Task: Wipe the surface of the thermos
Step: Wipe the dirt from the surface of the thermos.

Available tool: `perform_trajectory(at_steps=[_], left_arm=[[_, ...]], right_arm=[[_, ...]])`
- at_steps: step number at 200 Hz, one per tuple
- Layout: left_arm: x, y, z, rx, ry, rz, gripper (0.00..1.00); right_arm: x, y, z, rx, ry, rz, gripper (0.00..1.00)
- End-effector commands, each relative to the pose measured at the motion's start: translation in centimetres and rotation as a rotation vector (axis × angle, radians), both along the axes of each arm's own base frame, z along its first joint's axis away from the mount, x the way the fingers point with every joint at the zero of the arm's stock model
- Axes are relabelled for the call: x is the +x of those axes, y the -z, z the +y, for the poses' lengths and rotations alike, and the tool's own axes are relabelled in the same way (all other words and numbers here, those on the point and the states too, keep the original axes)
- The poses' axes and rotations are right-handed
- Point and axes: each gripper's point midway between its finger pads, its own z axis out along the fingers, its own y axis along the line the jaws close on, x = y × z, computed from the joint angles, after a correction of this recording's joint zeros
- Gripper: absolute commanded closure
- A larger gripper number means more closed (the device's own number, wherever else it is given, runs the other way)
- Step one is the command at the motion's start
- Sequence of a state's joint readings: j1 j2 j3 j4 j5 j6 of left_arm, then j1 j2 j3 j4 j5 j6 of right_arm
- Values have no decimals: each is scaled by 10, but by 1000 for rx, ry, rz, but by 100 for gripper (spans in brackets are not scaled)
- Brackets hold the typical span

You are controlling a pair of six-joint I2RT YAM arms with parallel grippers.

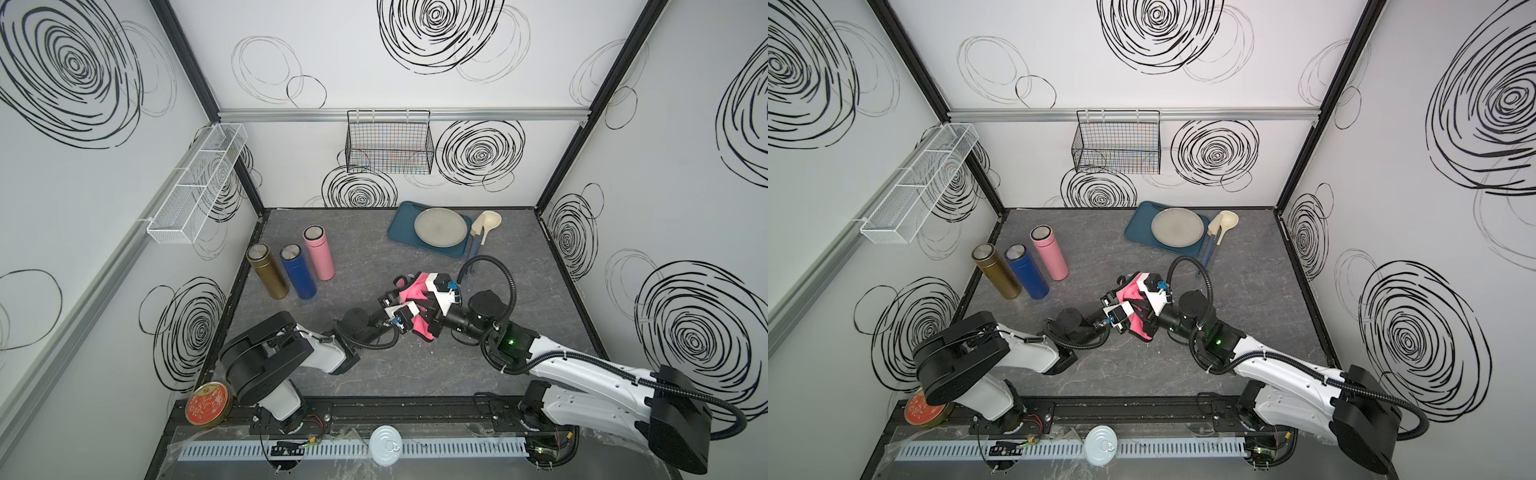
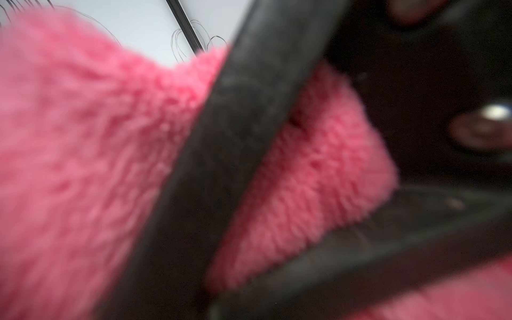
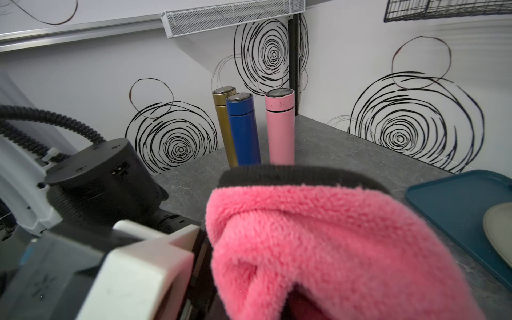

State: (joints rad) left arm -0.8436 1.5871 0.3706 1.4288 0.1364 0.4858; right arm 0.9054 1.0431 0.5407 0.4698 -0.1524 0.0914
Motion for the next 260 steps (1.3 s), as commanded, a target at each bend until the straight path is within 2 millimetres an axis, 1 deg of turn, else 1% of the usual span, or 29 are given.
perform_trajectory(at_steps=[1,10,31,41,54,73,85,92,100,113,128,135,142,150,161,184,194,208,223,229,240,251,260], left_arm=[[-31,-99,8,-254,71,-265,100],[-31,-99,8,-253,73,-266,100],[-31,-99,8,-256,74,-263,100],[-31,-99,8,-260,74,-263,100],[-33,-101,10,-270,75,-267,100],[-35,-101,12,-271,75,-268,100],[-35,-101,12,-267,73,-270,100],[-35,-102,13,-268,71,-271,100],[-35,-103,13,-269,70,-270,100],[-35,-104,14,-273,67,-272,100],[-32,-107,15,-287,56,-268,100],[-32,-108,17,-299,48,-267,100],[-31,-109,18,-308,40,-266,100],[-31,-110,20,-318,34,-266,100],[-31,-111,22,-323,29,-261,100],[-33,-115,27,-336,21,-263,100],[-34,-118,31,-351,14,-261,100],[-34,-126,41,-394,-11,-241,100],[-28,-140,61,-497,-81,-186,100],[-25,-147,74,-563,-121,-148,100],[-18,-158,98,-700,-182,-64,100],[-15,-167,116,-817,-204,12,100],[-12,-174,125,-888,-201,75,100]], right_arm=[[20,29,-18,-79,111,82,100],[14,31,-11,-94,71,80,100],[-10,36,14,-156,-39,45,100],[-12,38,19,-173,-52,41,100],[-1,40,14,-177,5,49,100],[23,39,-6,-134,93,104,100],[28,34,-15,-87,89,130,100],[27,33,-18,-77,87,125,100],[22,32,-15,-76,71,114,100],[11,32,-5,-96,24,93,100],[-8,35,12,-118,-57,68,100],[-12,36,16,-124,-76,66,100],[-10,37,16,-123,-70,70,100],[-5,39,12,-120,-39,76,100],[9,38,0,-98,27,93,100],[37,36,-38,-12,164,145,100],[46,36,-53,13,227,156,100],[58,36,-77,43,339,168,100],[67,41,-95,58,423,180,100],[67,43,-98,57,433,181,100],[65,47,-96,57,420,180,100],[60,50,-88,63,370,178,100],[54,51,-76,64,316,170,100]])
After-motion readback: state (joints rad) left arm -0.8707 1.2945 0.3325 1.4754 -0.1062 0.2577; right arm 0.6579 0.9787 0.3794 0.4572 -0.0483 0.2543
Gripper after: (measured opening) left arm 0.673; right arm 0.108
